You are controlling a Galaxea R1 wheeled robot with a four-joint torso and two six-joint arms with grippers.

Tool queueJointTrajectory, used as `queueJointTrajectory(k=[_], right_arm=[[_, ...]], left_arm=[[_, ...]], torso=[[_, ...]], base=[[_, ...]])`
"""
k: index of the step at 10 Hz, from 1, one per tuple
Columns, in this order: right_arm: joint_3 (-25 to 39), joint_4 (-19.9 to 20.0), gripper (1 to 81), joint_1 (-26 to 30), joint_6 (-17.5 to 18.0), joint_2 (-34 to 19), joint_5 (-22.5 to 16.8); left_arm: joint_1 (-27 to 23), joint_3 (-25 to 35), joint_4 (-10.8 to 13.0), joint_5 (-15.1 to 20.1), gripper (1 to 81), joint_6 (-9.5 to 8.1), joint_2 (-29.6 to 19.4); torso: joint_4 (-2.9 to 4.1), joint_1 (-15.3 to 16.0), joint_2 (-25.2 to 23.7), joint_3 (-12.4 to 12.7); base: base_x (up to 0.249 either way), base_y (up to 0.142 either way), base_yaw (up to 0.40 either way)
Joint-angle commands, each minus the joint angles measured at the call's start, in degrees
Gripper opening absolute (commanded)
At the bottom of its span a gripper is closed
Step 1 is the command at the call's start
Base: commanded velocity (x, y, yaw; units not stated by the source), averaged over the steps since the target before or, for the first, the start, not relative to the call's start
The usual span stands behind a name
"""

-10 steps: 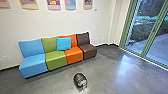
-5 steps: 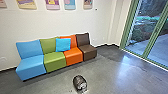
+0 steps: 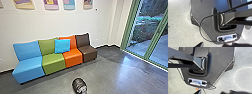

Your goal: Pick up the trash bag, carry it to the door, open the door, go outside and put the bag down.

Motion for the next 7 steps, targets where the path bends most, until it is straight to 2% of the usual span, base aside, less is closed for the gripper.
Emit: queueJointTrajectory(k=[1, 7], right_arm=[[0.1, -0.5, 81.1, 0.8, -0.2, -0.4, -3.7], [0.1, -0.5, 81.1, 0.8, -0.2, -0.4, -3.7]], left_arm=[[-1.2, 0.0, 0.0, 3.4, 81.1, 0.46, -0.7], [-1.2, -0.1, 0.3, 3.5, 81.1, 0.46, -0.6]], torso=[[0.0, 0.0, 0.0, 0.0], [0.0, 0.0, 0.0, 0.0]], base=[[0.156, 0.073, 0.0], [0.156, 0.073, 0.0]])
